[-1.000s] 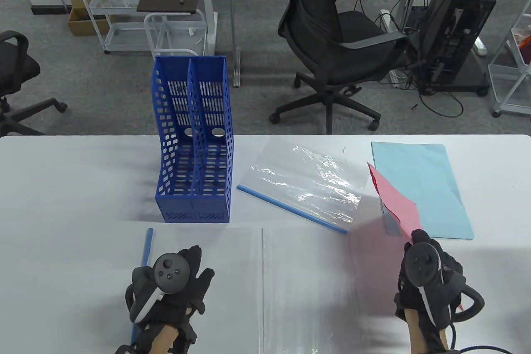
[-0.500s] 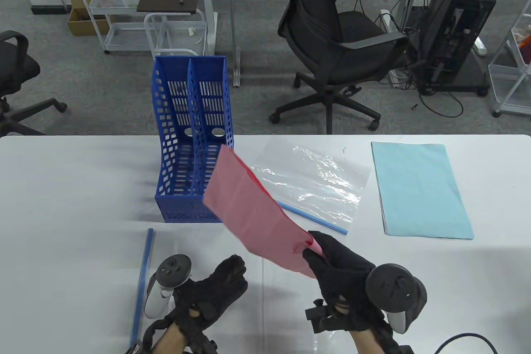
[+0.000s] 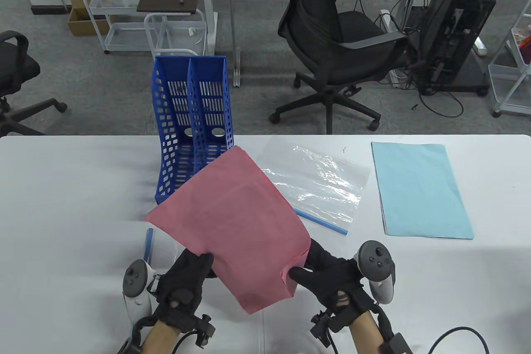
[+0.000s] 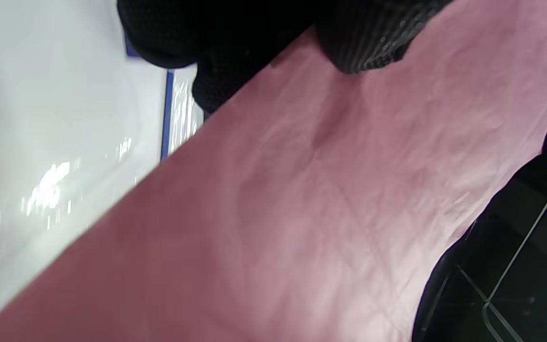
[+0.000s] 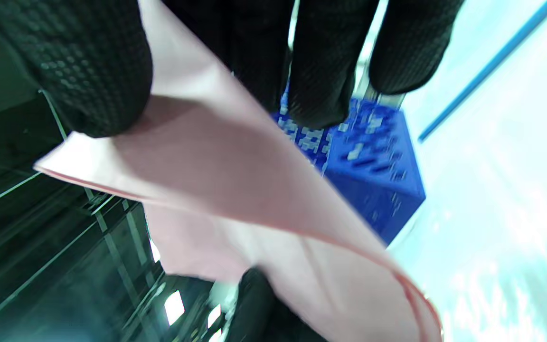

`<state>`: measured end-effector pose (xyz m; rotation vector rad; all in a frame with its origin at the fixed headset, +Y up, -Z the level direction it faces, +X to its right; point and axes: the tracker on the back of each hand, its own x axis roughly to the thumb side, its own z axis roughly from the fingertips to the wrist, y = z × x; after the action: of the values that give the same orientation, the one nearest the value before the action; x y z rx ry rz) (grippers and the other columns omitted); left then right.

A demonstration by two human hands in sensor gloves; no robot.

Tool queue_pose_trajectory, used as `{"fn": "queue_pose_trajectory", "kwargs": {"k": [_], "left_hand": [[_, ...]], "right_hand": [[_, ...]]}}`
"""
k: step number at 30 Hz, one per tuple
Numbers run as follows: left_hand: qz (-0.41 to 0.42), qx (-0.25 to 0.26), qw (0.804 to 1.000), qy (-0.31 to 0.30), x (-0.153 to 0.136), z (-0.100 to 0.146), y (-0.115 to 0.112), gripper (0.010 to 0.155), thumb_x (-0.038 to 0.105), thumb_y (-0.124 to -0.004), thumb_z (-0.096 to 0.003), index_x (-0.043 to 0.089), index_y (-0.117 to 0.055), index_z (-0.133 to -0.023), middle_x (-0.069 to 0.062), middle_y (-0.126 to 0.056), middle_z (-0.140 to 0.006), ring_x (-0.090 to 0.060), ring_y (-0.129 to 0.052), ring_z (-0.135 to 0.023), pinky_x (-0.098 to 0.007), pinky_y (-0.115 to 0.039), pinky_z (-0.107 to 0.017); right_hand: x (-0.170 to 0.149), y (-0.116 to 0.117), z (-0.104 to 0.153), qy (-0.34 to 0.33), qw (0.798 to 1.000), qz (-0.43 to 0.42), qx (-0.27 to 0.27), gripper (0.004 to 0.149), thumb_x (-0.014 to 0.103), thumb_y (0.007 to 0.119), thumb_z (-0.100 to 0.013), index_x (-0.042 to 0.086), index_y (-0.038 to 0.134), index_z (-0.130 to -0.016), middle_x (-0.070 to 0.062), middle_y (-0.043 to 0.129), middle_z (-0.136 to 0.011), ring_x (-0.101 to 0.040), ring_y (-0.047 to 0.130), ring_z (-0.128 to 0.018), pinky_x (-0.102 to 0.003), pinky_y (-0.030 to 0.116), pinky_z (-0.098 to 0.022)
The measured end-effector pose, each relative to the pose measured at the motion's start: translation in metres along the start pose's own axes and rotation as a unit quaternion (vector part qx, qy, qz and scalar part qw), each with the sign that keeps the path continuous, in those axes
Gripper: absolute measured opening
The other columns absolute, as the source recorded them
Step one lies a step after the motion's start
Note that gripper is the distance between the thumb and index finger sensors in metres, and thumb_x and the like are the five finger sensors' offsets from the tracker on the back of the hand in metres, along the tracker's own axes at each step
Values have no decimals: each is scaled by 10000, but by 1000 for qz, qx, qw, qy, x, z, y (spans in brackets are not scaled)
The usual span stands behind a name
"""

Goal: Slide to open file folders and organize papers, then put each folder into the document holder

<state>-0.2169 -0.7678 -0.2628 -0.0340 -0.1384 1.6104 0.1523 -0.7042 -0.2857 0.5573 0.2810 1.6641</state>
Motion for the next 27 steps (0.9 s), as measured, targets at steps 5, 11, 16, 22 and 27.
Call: {"fn": "queue_pose_trajectory", "kwargs": {"k": [5, 11, 16, 22, 27], "left_hand": [[-72, -10, 997, -27, 18, 1, 9, 406, 369, -823, -462, 313, -892, -858, -17, -1005, -716, -213, -1057, -555, -439, -858, -510], [-141, -38, 989, -29, 29, 3, 0, 411, 368, -837, -452, 279, -904, -848, -30, -1021, -684, -209, -1076, -500, -430, -881, -466], [-166, -56, 984, -30, 31, 3, -8, 414, 368, -842, -451, 266, -896, -849, -31, -1017, -691, -215, -1073, -508, -434, -877, -472], [-171, -59, 983, -29, 31, 5, -13, 424, 354, -846, -451, 264, -877, -864, -29, -1006, -714, -219, -1067, -526, -438, -873, -482], [-191, -60, 979, -32, 34, 6, -16, 426, 349, -855, -445, 258, -879, -861, -30, -1007, -709, -214, -1075, -504, -436, -883, -462]], "right_hand": [[-2, -15, 6, 5, 997, -75, 1, 901, 586, 837, -354, 219, 419, -1063, -89, 610, -1119, -442, 754, -955, -649, 636, -692], [4, -19, 10, 43, 990, 62, -122, 781, 537, 863, -338, 197, 602, -991, -50, 842, -955, -305, 977, -747, -538, 782, -614], [6, -17, 11, 58, 976, 109, -177, 464, 419, 888, -351, 220, 874, -769, 28, 1064, -650, -188, 1103, -490, -441, 886, -503], [8, -19, 15, 46, 976, 116, -176, 417, 386, 888, -343, 228, 903, -728, 34, 1088, -600, -171, 1121, -446, -423, 906, -473], [7, -21, 17, 78, 977, 123, -153, 437, 400, 877, -365, 208, 890, -757, 5, 1076, -643, -205, 1116, -485, -456, 891, -485]]}}
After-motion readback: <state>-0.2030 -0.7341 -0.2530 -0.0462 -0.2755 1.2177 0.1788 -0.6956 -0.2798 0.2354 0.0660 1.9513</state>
